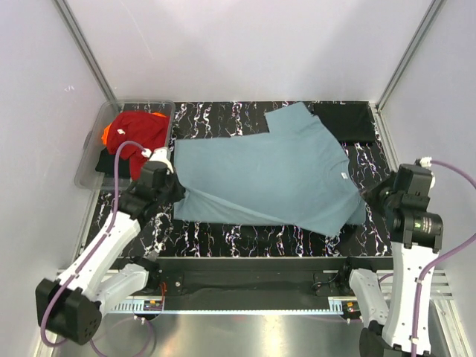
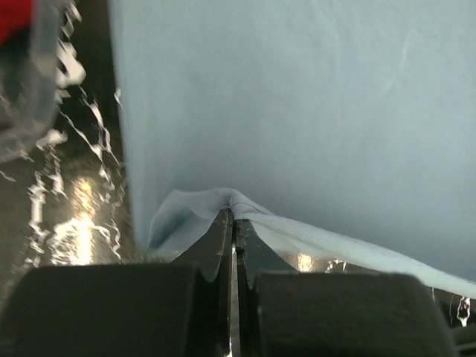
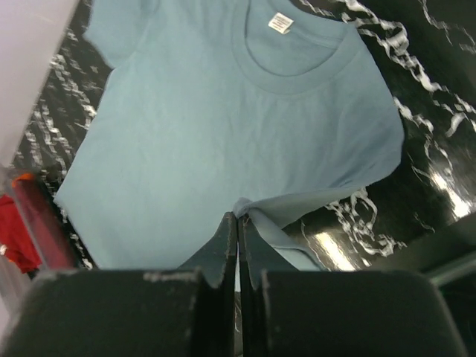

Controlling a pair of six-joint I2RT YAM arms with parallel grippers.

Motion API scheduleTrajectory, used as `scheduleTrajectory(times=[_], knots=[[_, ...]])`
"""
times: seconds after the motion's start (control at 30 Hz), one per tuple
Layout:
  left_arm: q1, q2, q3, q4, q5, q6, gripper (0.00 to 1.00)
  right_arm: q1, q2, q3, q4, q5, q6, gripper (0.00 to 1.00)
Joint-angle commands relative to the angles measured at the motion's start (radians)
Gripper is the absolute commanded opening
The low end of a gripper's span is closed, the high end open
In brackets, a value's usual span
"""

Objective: Fold and stack the t-shirts
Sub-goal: Flatten the tshirt out

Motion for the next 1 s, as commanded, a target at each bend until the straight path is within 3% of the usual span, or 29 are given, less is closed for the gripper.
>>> scheduleTrajectory(times=[0.0,0.23,0.4,0.53,0.67,0.83,0.97], knots=[[0.002,0.055,0.001,-0.016,0.054,-0.046,0.00,-0.004,-0.025,-0.050,-0.032,0.028,0.042,0.00],[0.002,0.054,-0.028,-0.047,-0.010,-0.086,0.00,-0.004,-0.028,-0.074,-0.030,0.060,0.023,0.00],[0.002,0.057,-0.048,-0.058,-0.001,-0.115,0.00,-0.004,0.021,-0.166,0.163,-0.059,0.051,0.00],[0.002,0.055,-0.053,-0.097,-0.076,-0.141,0.00,-0.004,0.174,-0.194,0.280,-0.090,0.072,0.00],[0.003,0.072,-0.034,-0.151,-0.246,-0.155,0.00,-0.004,0.296,-0.156,0.329,-0.075,0.049,0.00],[0.002,0.119,-0.016,-0.156,-0.274,-0.139,0.00,-0.004,0.411,-0.104,0.353,-0.001,0.040,0.00],[0.002,0.187,0.019,-0.163,-0.253,-0.119,0.00,-0.004,0.465,-0.077,0.380,-0.032,0.052,0.00]])
